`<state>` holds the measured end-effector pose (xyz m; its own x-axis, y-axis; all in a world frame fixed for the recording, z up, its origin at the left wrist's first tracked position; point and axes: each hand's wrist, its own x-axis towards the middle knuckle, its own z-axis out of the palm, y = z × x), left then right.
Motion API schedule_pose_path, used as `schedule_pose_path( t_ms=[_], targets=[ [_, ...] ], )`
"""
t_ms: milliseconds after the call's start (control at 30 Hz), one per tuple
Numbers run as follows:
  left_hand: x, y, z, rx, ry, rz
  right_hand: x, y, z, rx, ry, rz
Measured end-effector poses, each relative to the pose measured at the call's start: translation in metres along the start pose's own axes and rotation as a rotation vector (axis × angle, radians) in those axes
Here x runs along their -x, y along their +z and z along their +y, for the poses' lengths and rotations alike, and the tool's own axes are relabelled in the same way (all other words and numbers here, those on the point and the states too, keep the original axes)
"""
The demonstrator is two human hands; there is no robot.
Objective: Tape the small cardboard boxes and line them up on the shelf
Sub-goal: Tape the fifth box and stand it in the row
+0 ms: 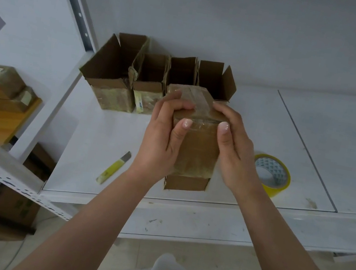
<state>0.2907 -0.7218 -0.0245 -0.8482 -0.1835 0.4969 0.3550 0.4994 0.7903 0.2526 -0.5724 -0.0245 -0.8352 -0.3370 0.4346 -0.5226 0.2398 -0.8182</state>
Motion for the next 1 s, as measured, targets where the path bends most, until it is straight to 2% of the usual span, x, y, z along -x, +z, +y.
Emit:
schedule_pose_path(
  t_ms=[133, 300, 400, 733, 867, 933, 1000],
  targets=[
    [0.003, -0.002, -0.011, 0.033, 0.044, -0.058, 0.004, 0.002, 0.008, 0.06, -0.014, 0.009],
    [0.023, -0.004, -0.031, 0.023, 0.002, -0.146, 0.021, 0.005, 0.028, 0.08, 0.022, -0.09],
    [0.029, 0.0, -0.033, -0.009, 0.083, -0.126, 0.026, 0.006, 0.034, 0.063, 0.019, -0.131],
    [0.041, 0.015, -0.032, -0.042, 0.17, -0.089, 0.042, 0.012, 0.039, 0.183, -0.095, -0.025],
    [0.035, 0.006, -0.025, -0.06, 0.109, -0.132, 0.044, 0.005, 0.038, 0.025, 0.024, -0.018],
    [0.032, 0.004, -0.016, -0.225, 0.076, -0.067, 0.045, 0.003, 0.041, -0.047, 0.134, 0.05],
    [0.028, 0.009, -0.003, -0.395, 0.059, 0.009, 0.045, 0.004, 0.046, -0.016, 0.201, 0.101]
  ],
)
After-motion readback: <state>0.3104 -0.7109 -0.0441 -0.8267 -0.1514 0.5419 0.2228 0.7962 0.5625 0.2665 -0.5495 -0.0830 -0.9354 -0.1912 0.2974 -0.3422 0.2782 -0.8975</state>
